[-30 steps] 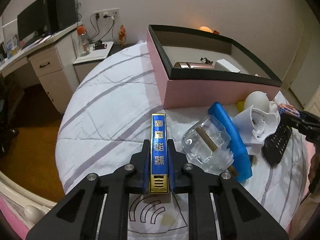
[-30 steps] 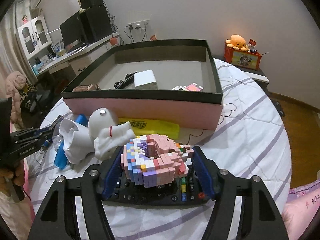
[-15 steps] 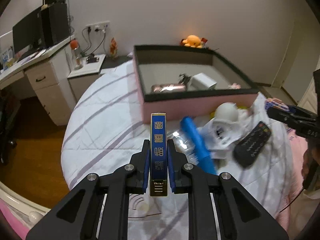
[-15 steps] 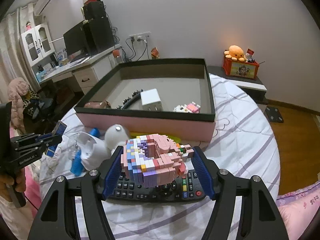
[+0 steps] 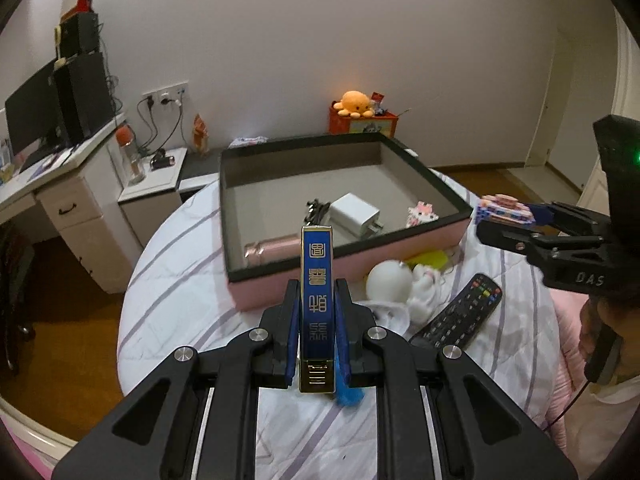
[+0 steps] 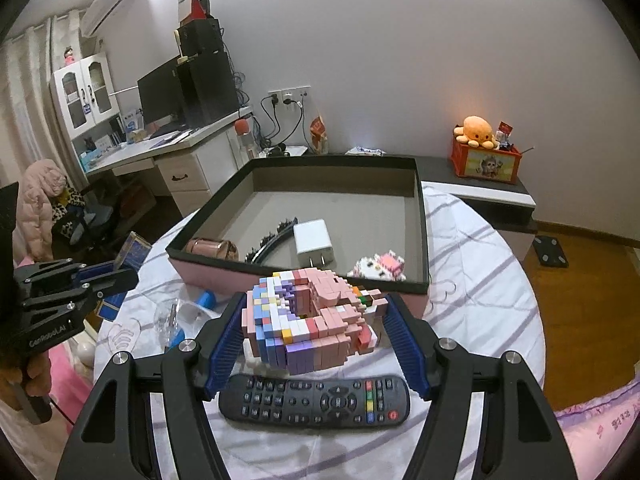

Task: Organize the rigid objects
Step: 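Carry both items over the pink box and open both tools to drop them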

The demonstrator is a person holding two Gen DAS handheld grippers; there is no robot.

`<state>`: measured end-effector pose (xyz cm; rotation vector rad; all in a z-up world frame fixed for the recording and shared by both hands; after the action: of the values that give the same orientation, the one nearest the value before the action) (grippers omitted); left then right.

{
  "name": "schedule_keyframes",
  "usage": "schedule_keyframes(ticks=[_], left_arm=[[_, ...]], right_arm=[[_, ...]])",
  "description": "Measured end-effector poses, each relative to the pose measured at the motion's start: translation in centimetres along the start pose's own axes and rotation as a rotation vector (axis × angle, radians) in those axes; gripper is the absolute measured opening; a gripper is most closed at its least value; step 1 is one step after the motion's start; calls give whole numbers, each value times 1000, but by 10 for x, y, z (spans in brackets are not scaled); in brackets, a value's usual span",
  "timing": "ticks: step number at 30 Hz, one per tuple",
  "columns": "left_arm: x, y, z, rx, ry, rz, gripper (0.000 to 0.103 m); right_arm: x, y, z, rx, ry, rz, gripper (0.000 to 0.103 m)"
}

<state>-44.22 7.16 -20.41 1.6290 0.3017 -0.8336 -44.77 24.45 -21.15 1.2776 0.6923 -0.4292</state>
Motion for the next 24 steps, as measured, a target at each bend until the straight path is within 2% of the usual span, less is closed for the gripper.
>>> schedule_keyframes(ticks=[6,13,18,20,24], left_arm=[[-30,-14,-19,33,-54,-5,15],[-72,-42,-27,69,-99,11,15],[-93,-82,-17,51,-93,64,15],[-96,-102,-8,19,-86,104,15],[-95,-132,5,8,-66,160,15]], right_arm=[[-26,-13,-7,9,18,0,69],[-61,-47,-17,23,54,37,69],[-73,-83,-27,39,60,96,69],[-73,-97,-33,47,57,126,69],[-70,-120,-45,61,52,178,69]])
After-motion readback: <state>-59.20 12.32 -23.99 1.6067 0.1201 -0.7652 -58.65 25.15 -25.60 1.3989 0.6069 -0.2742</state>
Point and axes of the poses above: each gripper's, at about its wrist camera, not at the fingertips, and y roughly against the way its jaws point, z to its left, x to its underside, the point moved 10 cm from there along -y, roughly the way its jaws point, and after that the axes turned 7 degrees about z, right-handed, at the moved point
